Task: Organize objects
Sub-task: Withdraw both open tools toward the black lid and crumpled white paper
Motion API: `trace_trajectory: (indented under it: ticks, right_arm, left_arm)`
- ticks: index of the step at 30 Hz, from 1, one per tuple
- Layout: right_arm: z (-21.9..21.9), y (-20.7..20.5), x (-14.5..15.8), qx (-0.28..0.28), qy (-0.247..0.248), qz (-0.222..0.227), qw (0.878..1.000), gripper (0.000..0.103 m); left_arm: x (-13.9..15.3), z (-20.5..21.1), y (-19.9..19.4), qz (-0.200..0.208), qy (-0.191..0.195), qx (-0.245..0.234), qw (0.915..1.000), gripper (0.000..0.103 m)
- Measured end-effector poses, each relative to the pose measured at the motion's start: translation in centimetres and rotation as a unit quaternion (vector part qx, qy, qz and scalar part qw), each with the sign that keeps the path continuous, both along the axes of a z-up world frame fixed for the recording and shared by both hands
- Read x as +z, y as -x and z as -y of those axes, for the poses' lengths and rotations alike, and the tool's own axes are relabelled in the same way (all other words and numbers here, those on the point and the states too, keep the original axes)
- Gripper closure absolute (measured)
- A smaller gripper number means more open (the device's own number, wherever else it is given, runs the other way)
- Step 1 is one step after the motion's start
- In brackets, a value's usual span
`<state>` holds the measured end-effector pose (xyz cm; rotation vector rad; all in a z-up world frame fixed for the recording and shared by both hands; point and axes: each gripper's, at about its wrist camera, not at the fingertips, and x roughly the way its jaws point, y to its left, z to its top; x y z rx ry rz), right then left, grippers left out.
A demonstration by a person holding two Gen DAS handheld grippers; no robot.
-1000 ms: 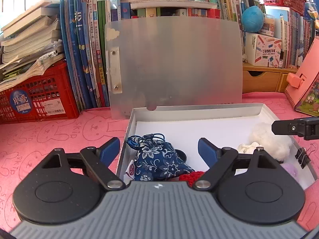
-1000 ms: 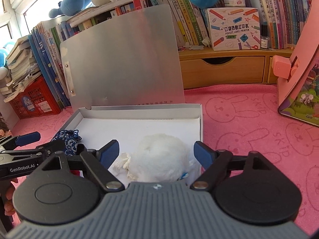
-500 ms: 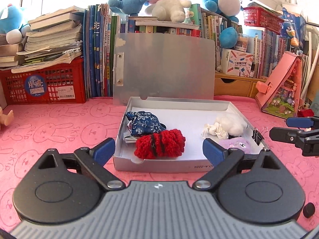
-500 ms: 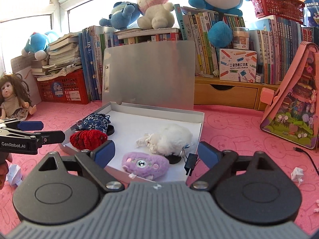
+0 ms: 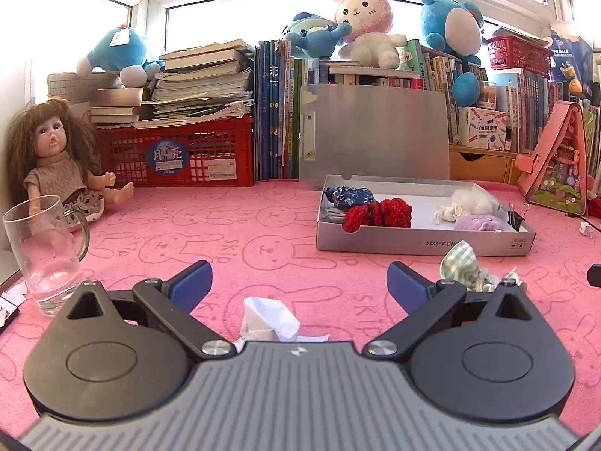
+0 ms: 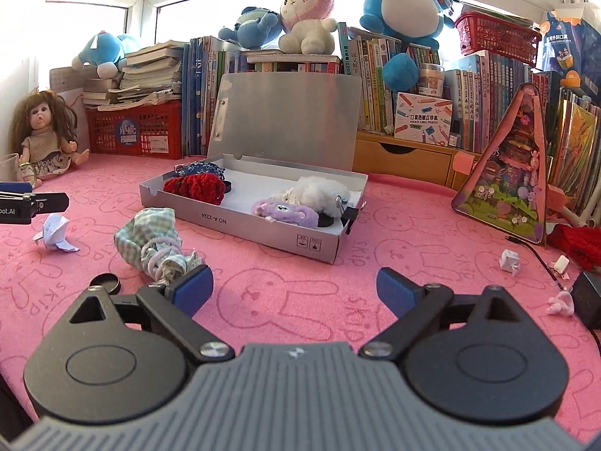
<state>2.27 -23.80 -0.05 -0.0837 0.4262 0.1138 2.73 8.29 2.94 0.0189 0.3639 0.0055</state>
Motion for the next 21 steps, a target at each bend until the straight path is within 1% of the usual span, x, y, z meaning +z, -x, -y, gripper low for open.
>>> trace_trajectory:
  ticks: [3,7,13,16,21]
  right_arm:
    - [-0.3,1.5,-0.4,-0.003,0.005,0.009,1.000,0.005]
    - [-0.1,2.9,-0.8,-0.013,-0.016,0.012,1.000,0.005]
    - [-0.1,3.6,-1.8,-0.023,0.002,-0.001,1.000,0.006]
    - [0.0,3.9,-2.3,-0.019,0.005,-0.012,1.000,0.008]
    - [0.8,4.1,-2.7,-0.025,-0.003,-0.021,0.999,0.015]
  left_arm:
    - [-0.9,-0.4,-0.1,-0.017,-0.002,0.009,0.9998,0.002]
    - [-1.7,-0.5,-0.3,-0.028,0.002,0.015,0.9995,0.002]
    - [-2.0,-0.5,-1.3,-0.033,0.002,0.021,0.9992,0.002]
    - [-2.1,-1.0,-1.7,-0.042,0.015,0.026,0.9987,0.002]
    - [-2.4,-1.9,-1.5,-0.052,0.052,0.036,0.9966,0.003]
